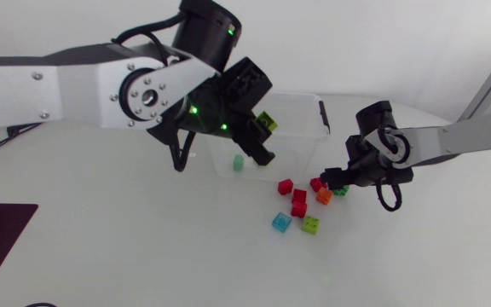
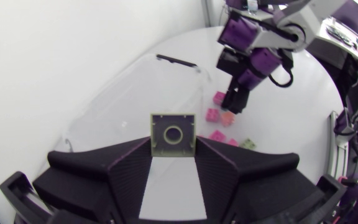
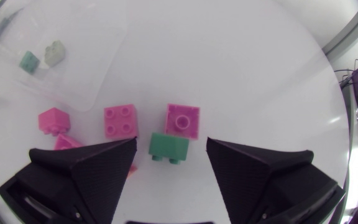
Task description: Pick up the duplo bricks and place them in the container
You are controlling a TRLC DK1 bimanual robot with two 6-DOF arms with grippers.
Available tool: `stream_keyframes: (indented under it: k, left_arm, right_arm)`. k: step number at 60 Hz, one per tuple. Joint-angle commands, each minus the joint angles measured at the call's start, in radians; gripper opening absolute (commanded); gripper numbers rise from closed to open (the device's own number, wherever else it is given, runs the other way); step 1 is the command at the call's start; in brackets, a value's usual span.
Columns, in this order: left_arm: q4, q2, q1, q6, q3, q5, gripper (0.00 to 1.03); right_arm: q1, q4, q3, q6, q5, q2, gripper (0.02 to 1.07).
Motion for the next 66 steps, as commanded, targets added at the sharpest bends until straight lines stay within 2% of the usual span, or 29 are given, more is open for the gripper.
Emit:
stream_keyframes:
  k: [1, 13, 20, 28, 32, 42, 54, 57, 58, 62, 66]
  left_arm:
    - [0.056, -0.001, 0.035, -0.034, 0.011, -0.006, 0.43]
    - [0.174, 0.025, 0.084, -0.057, 0.031, -0.006, 0.43]
    - [0.205, 0.076, 0.100, -0.062, 0.071, -0.004, 0.43]
    - [0.227, 0.120, 0.109, -0.066, 0.099, -0.004, 0.43]
    - [0.233, 0.157, 0.112, -0.068, 0.123, -0.006, 0.43]
    - [0.237, 0.234, 0.116, -0.074, 0.171, -0.006, 0.45]
    - [0.184, 0.340, 0.130, -0.083, 0.283, -0.006, 0.47]
    - [0.148, 0.364, 0.135, -0.091, 0.315, -0.006, 0.53]
    - [0.141, 0.369, 0.136, -0.092, 0.321, -0.006, 0.63]
    - [0.119, 0.361, 0.136, -0.091, 0.326, -0.006, 0.88]
    - [0.088, 0.334, 0.138, -0.089, 0.326, -0.006, 0.96]
  right_arm:
    - [0.010, -0.021, 0.030, 0.037, 0.009, 0.042, 0.78]
    - [0.009, -0.038, 0.056, 0.049, 0.011, 0.082, 0.61]
    - [0.006, -0.047, 0.059, 0.055, 0.011, 0.094, 0.60]
    - [0.002, -0.056, 0.059, 0.054, 0.011, 0.097, 0.49]
    - [0.001, -0.059, 0.058, 0.054, 0.011, 0.094, 0.38]
    - [-0.002, -0.067, 0.044, 0.051, 0.012, 0.067, 0.37]
    - [-0.027, -0.108, 0.025, 0.015, 0.014, -0.056, 0.36]
    - [-0.037, -0.136, 0.027, 0.003, 0.012, -0.107, 0.36]
    - [-0.040, -0.140, 0.029, 0.002, 0.012, -0.117, 0.36]
    - [-0.053, -0.162, 0.036, -0.014, 0.012, -0.179, 0.36]
    - [-0.057, -0.190, 0.059, -0.028, 0.011, -0.231, 0.36]
